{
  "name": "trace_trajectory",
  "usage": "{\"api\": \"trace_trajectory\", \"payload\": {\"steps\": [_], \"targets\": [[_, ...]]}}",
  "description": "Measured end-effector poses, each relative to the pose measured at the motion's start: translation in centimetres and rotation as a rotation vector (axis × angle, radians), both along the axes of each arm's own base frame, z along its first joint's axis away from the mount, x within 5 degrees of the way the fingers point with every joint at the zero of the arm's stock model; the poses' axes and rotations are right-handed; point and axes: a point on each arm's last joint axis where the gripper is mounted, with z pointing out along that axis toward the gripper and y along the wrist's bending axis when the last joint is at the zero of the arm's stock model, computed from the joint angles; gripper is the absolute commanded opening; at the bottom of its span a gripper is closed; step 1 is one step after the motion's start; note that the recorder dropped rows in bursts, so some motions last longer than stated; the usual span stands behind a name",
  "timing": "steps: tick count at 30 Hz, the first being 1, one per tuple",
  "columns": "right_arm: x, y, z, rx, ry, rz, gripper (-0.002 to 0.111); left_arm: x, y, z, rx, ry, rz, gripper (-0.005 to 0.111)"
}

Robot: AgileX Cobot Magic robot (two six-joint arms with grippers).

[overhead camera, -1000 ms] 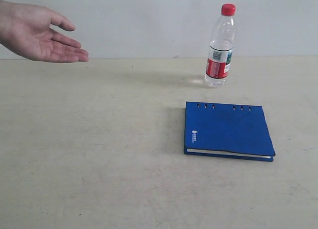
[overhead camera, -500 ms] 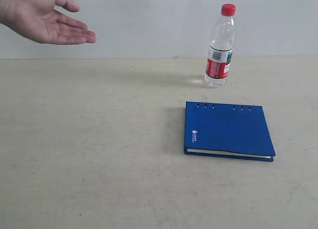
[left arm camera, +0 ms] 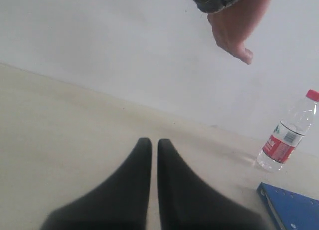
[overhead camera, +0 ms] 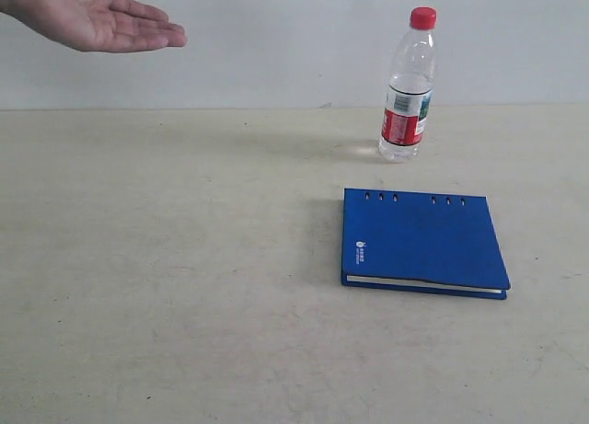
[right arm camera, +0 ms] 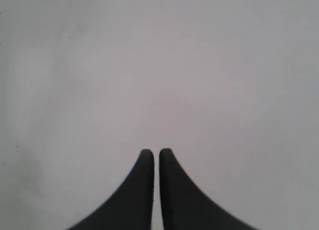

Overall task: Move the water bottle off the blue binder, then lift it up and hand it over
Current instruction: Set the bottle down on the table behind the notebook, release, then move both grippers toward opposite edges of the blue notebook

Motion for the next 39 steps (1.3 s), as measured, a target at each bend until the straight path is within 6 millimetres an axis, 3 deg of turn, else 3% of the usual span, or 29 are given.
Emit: {"api": "trace_trajectory", "payload": {"steps": [3, 5, 6, 9, 11, 13, 16, 18, 20, 22, 24, 25, 26, 27, 29, 30, 31, 32, 33, 35, 37, 39], "targets": [[-4.3, -0.6, -0.2, 0.017, -0.108, 0.038, 0.001, 0.0, 0.1, 0.2, 0.045, -0.027, 0.006, 0.004], [-8.7, -1.2, -0.9, -0.003, -0.234, 0.068, 0.001, 0.0, 0.1, 0.2, 0.064, -0.034, 0.007, 0.004], [-12.0, -1.8, -1.8, -0.008, -0.329, 0.077, 0.001, 0.0, 0.1, 0.3, 0.081, -0.038, 0.007, 0.004], [-18.9, -3.3, -5.1, 0.032, -0.508, 0.095, 0.001, 0.0, 0.1, 0.7, 0.096, -0.069, 0.015, 0.004], [-20.0, -3.6, -7.5, 0.055, -0.506, 0.098, 0.001, -0.1, 0.3, 1.9, 0.080, -0.129, 0.029, 0.004], [-17.2, -3.0, -9.8, 0.074, -0.364, 0.121, 0.001, -0.3, 0.4, 2.9, 0.038, -0.178, 0.039, 0.004], [-8.6, -0.7, -13.7, 0.070, -0.024, 0.160, 0.001, -0.6, 0.4, 4.3, -0.010, -0.223, 0.036, 0.004], [-2.1, 0.9, -17.7, 0.064, 0.214, 0.174, 0.001, -0.7, 0.3, 5.6, -0.024, -0.226, 0.012, 0.004], [2.7, 2.1, -21.6, 0.087, 0.348, 0.180, 0.001, -0.8, 0.0, 7.3, 0.003, -0.220, -0.020, 0.004], [6.5, 3.0, -25.5, 0.139, 0.444, 0.183, 0.001, -0.7, -0.2, 9.6, 0.100, -0.222, -0.050, 0.004], [9.1, 3.7, -28.8, 0.204, 0.537, 0.175, 0.001, -0.4, -0.5, 11.9, 0.225, -0.218, -0.078, 0.004], [11.3, 4.3, -31.1, 0.292, 0.666, 0.153, 0.001, 0.9, -1.1, 13.1, 0.313, -0.151, -0.126, 0.004], [12.3, 4.6, -32.0, 0.337, 0.741, 0.133, 0.002, 1.9, -1.5, 13.3, 0.346, -0.095, -0.167, 0.004], [14.0, 5.1, -33.4, 0.375, 0.860, 0.097, 0.003, 4.1, -2.6, 12.8, 0.378, 0.032, -0.270, 0.004], [16.9, 6.0, -34.5, 0.374, 1.005, 0.051, 0.018, 7.7, -4.7, 10.5, 0.349, 0.226, -0.446, 0.009], [17.9, 6.4, -34.7, 0.367, 1.055, 0.036, 0.031, 8.8, -5.4, 9.6, 0.334, 0.278, -0.508, 0.018], [19.8, 7.0, -35.2, 0.348, 1.159, 0.010, 0.037, 10.7, -6.8, 8.2, 0.313, 0.341, -0.628, 0.025], [20.7, 7.3, -35.3, 0.333, 1.209, -0.001, 0.044, 11.8, -7.5, 7.4, 0.277, 0.370, -0.683, 0.040], [22.4, 7.9, -35.5, 0.295, 1.285, -0.011, 0.044, 13.8, -8.7, 5.9, 0.206, 0.427, -0.780, 0.051], [24.9, 8.6, -35.9, 0.232, 1.362, -0.034, 0.044, 16.6, -10.4, 4.0, 0.034, 0.499, -0.869, 0.057], [27.3, 8.6, -36.1, 0.194, 1.377, -0.094, 0.044, 19.2, -11.5, 1.7, -0.105, 0.574, -0.906, 0.058], [29.9, 7.2, -36.5, 0.160, 1.396, -0.182, 0.044, 21.9, -12.4, -1.0, -0.197, 0.647, -0.922, 0.058]]}}
